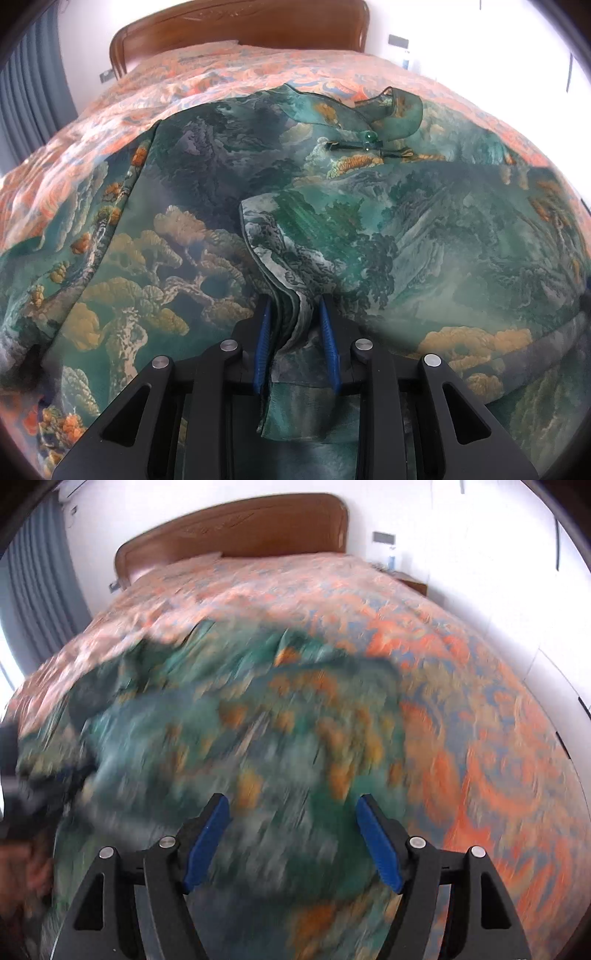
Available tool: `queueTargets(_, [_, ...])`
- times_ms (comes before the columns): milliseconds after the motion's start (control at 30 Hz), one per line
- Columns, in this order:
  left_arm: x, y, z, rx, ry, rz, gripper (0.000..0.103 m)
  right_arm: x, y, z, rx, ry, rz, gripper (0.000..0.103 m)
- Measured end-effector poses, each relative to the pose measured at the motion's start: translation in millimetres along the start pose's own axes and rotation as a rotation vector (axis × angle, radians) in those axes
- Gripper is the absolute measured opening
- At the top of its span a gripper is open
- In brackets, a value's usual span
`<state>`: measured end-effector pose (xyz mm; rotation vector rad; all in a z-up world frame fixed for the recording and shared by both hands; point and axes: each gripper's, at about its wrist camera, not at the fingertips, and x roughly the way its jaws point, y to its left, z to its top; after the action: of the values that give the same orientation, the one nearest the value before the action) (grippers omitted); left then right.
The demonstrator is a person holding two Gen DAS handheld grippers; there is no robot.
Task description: Fold large clothes
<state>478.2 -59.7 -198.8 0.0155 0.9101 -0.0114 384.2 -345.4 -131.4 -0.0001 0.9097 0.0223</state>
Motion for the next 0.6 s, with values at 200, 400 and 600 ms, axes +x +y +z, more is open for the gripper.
queueTargets(200, [0,-3,1,0.016,-0.001,0.021,0.026,29,-2,-10,-0.026,0.103,-0.032,0.074])
queueTargets(400, [0,-4,1,0.019,-0.004,0.026,0.027,44,4,-11,-0.068,0.103,-0.068,0.074])
queueTargets(600, [-20,-17,3,0.081,-0.040,0.198,0.072,41,13,-11,-0.075,0.094,-0.088,0.074])
